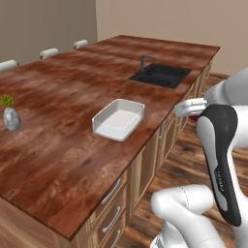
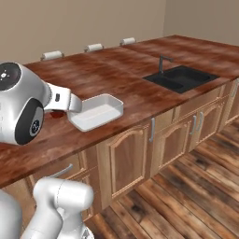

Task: Take the bell pepper and mushroom out of the freezer and place them in the tupperware container on the counter. Then put the tupperware containing the vegetables back in the freezer.

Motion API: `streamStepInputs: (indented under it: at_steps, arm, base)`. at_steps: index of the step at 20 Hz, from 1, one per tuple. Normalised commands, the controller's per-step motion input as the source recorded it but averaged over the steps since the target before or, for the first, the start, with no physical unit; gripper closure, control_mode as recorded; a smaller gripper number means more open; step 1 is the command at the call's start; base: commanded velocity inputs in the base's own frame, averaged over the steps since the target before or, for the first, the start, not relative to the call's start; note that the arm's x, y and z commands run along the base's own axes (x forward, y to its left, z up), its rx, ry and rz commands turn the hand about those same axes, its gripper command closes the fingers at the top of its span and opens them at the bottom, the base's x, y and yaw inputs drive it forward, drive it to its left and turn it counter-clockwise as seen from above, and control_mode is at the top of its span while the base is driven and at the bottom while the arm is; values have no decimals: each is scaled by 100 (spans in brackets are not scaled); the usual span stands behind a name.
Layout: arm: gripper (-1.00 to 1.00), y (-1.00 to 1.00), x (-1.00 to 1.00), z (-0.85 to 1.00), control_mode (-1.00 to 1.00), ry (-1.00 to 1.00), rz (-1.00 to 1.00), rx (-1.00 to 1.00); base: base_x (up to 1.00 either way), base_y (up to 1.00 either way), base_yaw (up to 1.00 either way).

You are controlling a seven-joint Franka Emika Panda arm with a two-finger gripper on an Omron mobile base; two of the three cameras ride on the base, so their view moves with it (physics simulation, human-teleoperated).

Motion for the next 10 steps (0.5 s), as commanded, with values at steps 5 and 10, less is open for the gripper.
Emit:
streamStepInputs:
  at_steps: [5,10]
  arm:
    - [100,1,6,-5,-100,0,1,0]
    - [100,2,81,-14,-100,21,23,1]
  base:
    - [0,-4,0]
    - [0,0,0]
